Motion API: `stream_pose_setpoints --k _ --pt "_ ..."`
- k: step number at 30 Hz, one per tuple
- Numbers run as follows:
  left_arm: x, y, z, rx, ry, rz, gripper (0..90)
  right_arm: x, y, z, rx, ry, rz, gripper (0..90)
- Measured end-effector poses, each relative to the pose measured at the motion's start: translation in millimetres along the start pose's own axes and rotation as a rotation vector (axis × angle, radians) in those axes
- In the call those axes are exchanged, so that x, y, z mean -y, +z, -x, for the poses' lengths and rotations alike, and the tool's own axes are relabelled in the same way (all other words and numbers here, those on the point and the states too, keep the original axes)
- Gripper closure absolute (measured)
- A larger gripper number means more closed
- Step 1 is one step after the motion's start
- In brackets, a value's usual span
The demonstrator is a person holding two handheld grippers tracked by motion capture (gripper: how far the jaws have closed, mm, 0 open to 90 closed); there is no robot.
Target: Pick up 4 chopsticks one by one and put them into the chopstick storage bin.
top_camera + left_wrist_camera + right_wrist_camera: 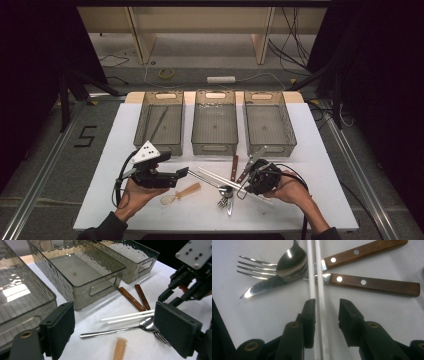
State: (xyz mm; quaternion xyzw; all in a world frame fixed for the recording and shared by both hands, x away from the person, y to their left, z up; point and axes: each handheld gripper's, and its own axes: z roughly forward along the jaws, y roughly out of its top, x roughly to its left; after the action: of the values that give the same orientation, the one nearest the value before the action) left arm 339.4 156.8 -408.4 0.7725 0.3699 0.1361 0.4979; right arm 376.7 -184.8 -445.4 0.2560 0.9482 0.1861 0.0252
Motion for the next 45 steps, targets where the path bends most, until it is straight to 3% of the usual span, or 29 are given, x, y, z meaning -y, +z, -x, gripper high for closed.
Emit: stream_pose_setpoints --k 7,25,31,32,33,36,45 --pt "7.3 -0.8 4.6 -0.009 0.026 -0.021 17.2 -1.2 5.6 2.0 -0.007 -0.016 -0.033 72.5" --pt "9.9 1.0 8.5 -0.004 0.038 -0.026 17.2 -6.6 16.3 -1.4 0.0 -0.067 -0.087 81.9" --pt "9.6 0.7 8.2 -0.006 0.04 -0.024 17.2 -6.7 16.6 -2.5 0.006 -0.09 -0.08 84.5" --pt "9.6 1.0 8.3 -0.006 0.038 -0.023 17.2 -6.1 16.9 -1.6 0.013 -0.121 -0.077 84.7" --pt "9.6 1.2 8.4 -0.005 0.038 -0.025 17.2 -6.7 15.5 -3.5 0.011 -0.1 -0.08 84.9" --pt "9.6 1.7 8.5 -0.005 0.043 -0.03 17.2 -6.8 12.5 -3.5 0.029 -0.124 -0.069 85.1" --pt "6.5 4.0 12.0 0.007 0.057 -0.043 17.2 -7.5 -5.4 -3.8 0.046 -0.131 -0.022 85.3"
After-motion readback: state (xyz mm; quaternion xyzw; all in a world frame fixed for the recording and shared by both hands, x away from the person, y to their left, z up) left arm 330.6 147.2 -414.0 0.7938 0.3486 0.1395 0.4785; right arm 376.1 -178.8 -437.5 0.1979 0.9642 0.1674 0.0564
